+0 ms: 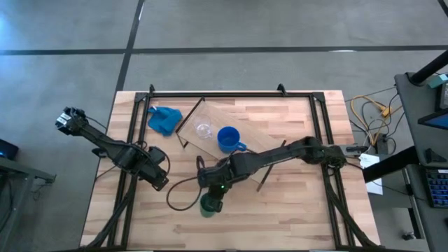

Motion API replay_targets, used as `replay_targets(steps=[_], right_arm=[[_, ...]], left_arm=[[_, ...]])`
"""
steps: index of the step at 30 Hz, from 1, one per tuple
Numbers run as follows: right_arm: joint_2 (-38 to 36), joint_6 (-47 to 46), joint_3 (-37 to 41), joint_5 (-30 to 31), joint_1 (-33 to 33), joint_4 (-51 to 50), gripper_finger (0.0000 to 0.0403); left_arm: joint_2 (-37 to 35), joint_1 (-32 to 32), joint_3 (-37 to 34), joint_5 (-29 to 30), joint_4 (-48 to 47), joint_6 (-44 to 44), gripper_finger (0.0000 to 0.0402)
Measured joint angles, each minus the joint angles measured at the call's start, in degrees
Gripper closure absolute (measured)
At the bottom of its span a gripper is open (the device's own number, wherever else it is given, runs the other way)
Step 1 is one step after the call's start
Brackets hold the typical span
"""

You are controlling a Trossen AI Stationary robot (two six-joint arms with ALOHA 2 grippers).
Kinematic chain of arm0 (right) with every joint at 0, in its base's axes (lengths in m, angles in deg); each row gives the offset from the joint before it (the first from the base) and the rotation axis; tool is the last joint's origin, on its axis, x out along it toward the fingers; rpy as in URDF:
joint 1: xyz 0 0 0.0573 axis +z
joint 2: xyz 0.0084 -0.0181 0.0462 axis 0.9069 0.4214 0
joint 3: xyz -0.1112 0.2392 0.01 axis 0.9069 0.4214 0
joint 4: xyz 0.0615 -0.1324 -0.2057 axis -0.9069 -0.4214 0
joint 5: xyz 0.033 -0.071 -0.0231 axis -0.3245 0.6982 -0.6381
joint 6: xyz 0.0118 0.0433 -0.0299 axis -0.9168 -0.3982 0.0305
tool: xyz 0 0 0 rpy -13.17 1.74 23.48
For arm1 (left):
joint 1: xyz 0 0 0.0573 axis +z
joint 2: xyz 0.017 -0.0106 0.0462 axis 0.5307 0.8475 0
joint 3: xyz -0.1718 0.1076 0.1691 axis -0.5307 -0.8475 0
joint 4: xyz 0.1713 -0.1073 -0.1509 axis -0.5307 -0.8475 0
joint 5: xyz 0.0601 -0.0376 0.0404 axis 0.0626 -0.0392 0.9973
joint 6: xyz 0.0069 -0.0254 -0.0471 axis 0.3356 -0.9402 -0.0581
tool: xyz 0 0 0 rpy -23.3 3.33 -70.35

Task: Stack small to large cups/mugs on shelf
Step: Put the green cup on the shelf

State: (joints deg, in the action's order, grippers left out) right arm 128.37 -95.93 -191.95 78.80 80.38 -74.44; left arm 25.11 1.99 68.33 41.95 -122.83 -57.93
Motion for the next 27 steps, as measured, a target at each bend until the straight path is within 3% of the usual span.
replay_targets(steps=[6, 10, 18, 27], right_arm=[[-1.3, 2.6, -8.6, 0.1, 0.1, -9.3, 0.0394], [-3.3, 2.5, -8.7, 0.5, 0.1, -15.2, 0.0394], [-5.8, 2.5, -8.7, 11.0, -0.1, -31.6, 0.0394], [-9.6, 1.8, -8.7, 14.8, -0.4, -33.6, 0.0394]], left_arm=[[0.0, 0.0, -0.1, 0.0, 0.0, 0.0, 0.0402], [0.0, 0.0, -0.1, 0.0, 0.0, 0.1, 0.0402], [0.2, 0.0, -0.1, 0.7, 0.0, 1.5, 0.0402], [0.3, 0.1, -0.7, 1.2, 0.3, 1.5, 0.0402]])
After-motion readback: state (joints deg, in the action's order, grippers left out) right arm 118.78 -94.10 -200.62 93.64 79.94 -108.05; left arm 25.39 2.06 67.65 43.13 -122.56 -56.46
